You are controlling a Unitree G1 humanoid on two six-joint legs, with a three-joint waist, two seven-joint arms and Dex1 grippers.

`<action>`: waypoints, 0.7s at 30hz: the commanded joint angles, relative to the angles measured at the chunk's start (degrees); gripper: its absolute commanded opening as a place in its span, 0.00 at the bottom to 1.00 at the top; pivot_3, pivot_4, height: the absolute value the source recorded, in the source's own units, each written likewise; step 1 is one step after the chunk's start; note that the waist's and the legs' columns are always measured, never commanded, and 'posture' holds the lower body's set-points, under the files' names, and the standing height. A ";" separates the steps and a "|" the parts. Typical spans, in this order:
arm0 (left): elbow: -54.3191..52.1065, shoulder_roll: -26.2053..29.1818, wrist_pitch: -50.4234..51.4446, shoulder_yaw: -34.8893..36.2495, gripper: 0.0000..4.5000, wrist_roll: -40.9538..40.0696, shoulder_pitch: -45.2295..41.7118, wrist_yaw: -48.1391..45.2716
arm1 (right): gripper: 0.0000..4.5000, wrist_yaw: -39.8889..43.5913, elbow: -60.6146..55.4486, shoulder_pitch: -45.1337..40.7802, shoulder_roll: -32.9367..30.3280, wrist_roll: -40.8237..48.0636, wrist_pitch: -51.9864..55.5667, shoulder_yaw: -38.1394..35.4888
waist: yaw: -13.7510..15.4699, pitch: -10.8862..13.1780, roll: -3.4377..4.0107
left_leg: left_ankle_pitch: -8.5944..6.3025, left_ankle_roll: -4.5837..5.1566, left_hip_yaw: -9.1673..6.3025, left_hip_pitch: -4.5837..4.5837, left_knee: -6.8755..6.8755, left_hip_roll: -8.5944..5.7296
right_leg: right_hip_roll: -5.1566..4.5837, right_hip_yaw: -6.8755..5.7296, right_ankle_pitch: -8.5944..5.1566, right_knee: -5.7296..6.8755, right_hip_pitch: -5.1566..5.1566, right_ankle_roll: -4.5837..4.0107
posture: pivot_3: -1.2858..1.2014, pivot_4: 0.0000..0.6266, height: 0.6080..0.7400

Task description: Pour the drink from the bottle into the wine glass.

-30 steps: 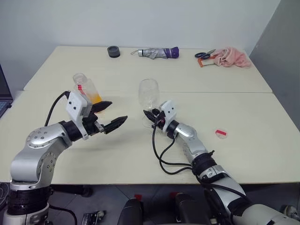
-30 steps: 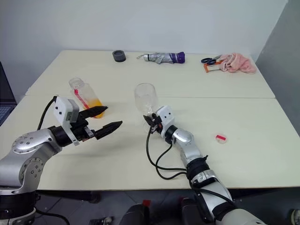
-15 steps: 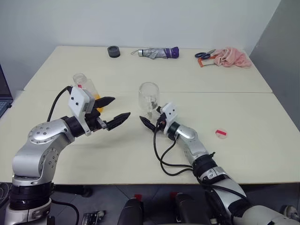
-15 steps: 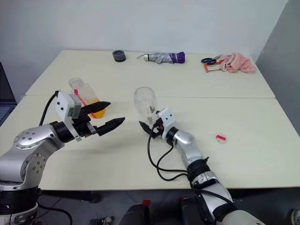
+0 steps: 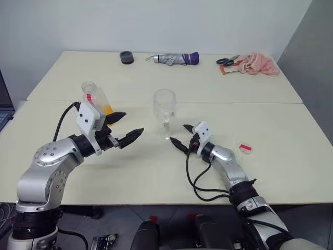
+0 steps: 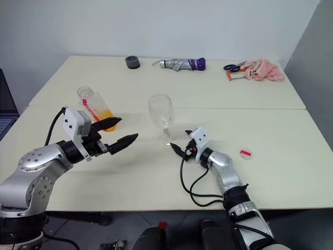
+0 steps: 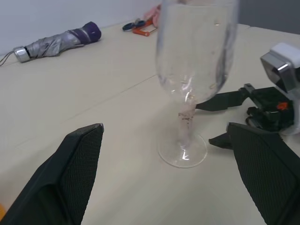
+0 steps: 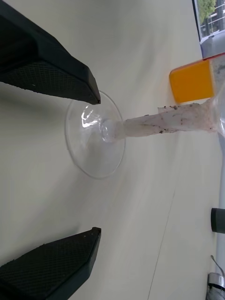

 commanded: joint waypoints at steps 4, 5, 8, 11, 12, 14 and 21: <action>5.91 -5.25 -11.01 0.96 1.00 10.15 5.98 9.16 | 1.00 6.98 -23.61 11.85 -8.65 5.15 9.52 0.64 | 0.51 0.01 0.02 | -0.01 0.01 -0.02 -0.02 0.02 0.00 | -0.08 0.01 0.00 -0.03 0.02 0.01 | 0.52 0.24 1.00; 6.76 -6.28 -12.02 1.46 1.00 10.63 6.81 10.28 | 1.00 7.88 -27.21 13.40 -10.34 5.72 11.07 0.77 | 0.72 0.01 0.02 | -0.01 0.01 -0.02 -0.05 0.03 0.00 | -0.09 0.01 0.00 -0.06 0.02 0.01 | 0.52 0.24 1.00; 9.44 -8.24 -15.24 2.19 1.00 12.40 8.51 12.50 | 1.00 9.66 -35.96 16.48 -14.41 8.22 16.02 0.69 | 0.82 0.01 0.00 | -0.01 0.02 0.00 -0.05 0.06 -0.01 | -0.12 0.01 -0.01 -0.07 0.02 0.03 | 0.52 0.24 1.00; 12.63 -9.70 -17.00 3.12 1.00 13.71 8.24 15.55 | 1.00 12.42 -45.04 18.15 -19.53 12.21 21.94 -0.23 | 0.91 0.02 0.02 | 0.00 0.01 -0.03 -0.02 0.07 -0.04 | 0.02 -0.02 -0.03 -0.06 0.02 0.06 | 0.52 0.24 1.00; 13.59 -9.86 -17.62 3.38 1.00 14.11 7.81 16.33 | 1.00 13.07 -47.56 18.38 -20.99 13.52 23.66 -0.54 | 0.92 0.02 0.01 | 0.00 0.01 -0.03 0.01 0.07 -0.05 | 0.05 -0.02 -0.05 -0.04 0.04 0.10 | 0.52 0.24 1.00; 15.29 -10.12 -18.36 4.12 1.00 14.80 6.57 18.27 | 1.00 13.59 -51.32 18.48 -23.05 16.13 26.78 -1.17 | 0.94 0.01 -0.01 | 0.00 0.01 -0.03 0.02 0.07 -0.07 | 0.07 -0.03 -0.07 -0.05 0.05 0.13 | 0.52 0.24 1.00; 20.18 -10.73 -19.52 5.46 1.00 16.64 1.58 24.75 | 1.00 11.04 -57.49 16.67 -24.77 20.66 32.45 -2.40 | 1.27 -0.02 -0.07 | 0.00 0.01 -0.03 -0.02 0.09 -0.09 | 0.05 -0.04 -0.03 -0.07 0.06 0.06 | 0.52 0.24 1.00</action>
